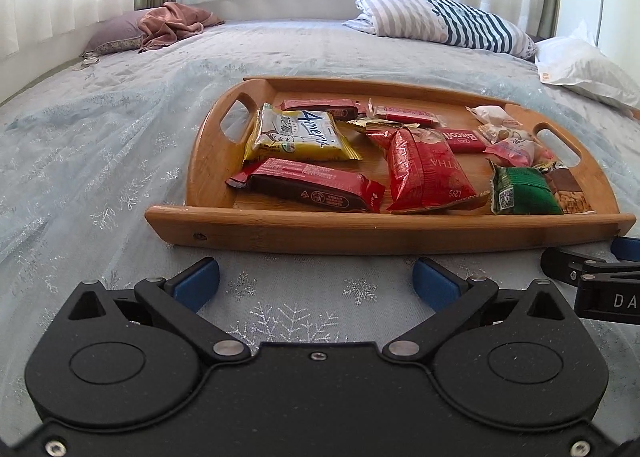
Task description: Organize snacks
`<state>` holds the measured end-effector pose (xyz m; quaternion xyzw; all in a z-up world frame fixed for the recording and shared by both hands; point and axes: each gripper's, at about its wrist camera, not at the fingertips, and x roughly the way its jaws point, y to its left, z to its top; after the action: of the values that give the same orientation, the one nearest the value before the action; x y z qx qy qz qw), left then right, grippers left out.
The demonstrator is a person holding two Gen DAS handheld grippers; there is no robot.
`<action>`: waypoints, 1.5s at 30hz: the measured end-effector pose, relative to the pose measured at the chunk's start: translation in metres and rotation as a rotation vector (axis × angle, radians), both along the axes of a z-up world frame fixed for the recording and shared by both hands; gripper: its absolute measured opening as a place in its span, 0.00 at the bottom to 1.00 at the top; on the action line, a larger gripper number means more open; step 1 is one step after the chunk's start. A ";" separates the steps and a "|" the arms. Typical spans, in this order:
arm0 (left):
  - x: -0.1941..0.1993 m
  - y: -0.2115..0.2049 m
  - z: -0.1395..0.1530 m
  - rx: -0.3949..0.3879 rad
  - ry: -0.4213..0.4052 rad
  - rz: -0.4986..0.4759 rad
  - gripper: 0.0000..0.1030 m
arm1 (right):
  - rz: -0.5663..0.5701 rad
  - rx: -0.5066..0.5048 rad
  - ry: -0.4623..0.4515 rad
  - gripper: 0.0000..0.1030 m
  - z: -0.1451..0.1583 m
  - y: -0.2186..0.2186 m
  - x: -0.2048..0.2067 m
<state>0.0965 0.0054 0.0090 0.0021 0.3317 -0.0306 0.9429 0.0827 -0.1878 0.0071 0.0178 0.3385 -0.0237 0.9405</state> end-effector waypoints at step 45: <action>0.001 0.000 -0.001 0.006 0.003 -0.001 1.00 | 0.004 0.007 -0.021 1.00 -0.003 0.000 -0.002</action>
<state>0.0975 0.0055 0.0081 0.0053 0.3331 -0.0301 0.9424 0.0807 -0.1875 0.0046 0.0206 0.3289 -0.0203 0.9439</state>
